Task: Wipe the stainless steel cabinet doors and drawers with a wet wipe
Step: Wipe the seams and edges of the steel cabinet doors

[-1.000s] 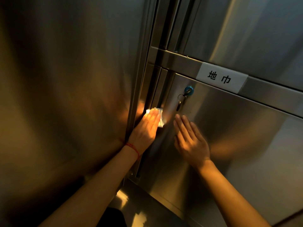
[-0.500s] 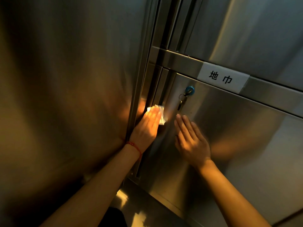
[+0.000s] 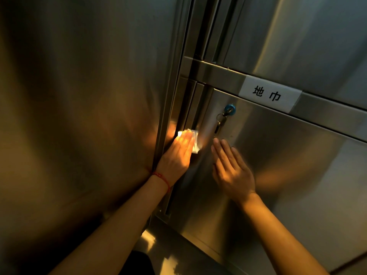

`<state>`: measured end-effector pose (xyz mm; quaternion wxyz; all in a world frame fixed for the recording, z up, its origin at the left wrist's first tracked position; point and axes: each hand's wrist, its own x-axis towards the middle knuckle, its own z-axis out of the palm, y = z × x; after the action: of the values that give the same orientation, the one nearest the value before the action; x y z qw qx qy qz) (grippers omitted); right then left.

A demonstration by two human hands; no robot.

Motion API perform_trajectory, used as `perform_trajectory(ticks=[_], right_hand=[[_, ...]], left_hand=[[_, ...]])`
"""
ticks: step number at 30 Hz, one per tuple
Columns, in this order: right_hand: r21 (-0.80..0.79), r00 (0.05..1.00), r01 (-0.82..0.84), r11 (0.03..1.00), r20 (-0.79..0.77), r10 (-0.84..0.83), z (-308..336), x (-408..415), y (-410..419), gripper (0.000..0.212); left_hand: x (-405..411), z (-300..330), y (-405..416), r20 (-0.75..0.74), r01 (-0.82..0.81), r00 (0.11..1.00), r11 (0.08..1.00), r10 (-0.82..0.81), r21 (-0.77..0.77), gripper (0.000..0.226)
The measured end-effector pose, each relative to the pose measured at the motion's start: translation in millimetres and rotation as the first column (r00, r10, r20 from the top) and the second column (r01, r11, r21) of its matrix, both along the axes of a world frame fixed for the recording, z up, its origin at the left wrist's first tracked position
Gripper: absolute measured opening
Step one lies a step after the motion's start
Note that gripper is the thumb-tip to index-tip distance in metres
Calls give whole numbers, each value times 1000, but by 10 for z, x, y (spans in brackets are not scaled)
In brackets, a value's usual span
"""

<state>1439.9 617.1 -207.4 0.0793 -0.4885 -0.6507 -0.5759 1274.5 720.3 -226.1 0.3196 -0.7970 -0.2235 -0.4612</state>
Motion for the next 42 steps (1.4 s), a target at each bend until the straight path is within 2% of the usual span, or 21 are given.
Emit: perform_trajectory(ticks=[4, 9, 19, 27, 42], right_hand=[[-5, 1000, 2, 1000, -9, -2, -2, 0, -4, 46], [-4, 1000, -10, 1000, -9, 10, 2, -5, -3, 45], [7, 1000, -11, 1000, -2, 11, -26, 18, 20, 48], [21, 999, -40, 999, -20, 41, -47, 42, 44, 47], [31, 999, -50, 998, -15, 50, -33, 22, 44, 43]], left_hand=[[-36, -57, -7, -47, -15, 999, 1000, 15, 8, 39], [-11, -35, -9, -1, -1, 1000, 1000, 1, 9, 35], [-46, -318, -96, -34, 1, 999, 999, -2, -37, 52], [-6, -506, -65, -5, 13, 1000, 998, -13, -54, 41], [1, -917, -103, -5, 27, 1000, 986, -28, -162, 35]])
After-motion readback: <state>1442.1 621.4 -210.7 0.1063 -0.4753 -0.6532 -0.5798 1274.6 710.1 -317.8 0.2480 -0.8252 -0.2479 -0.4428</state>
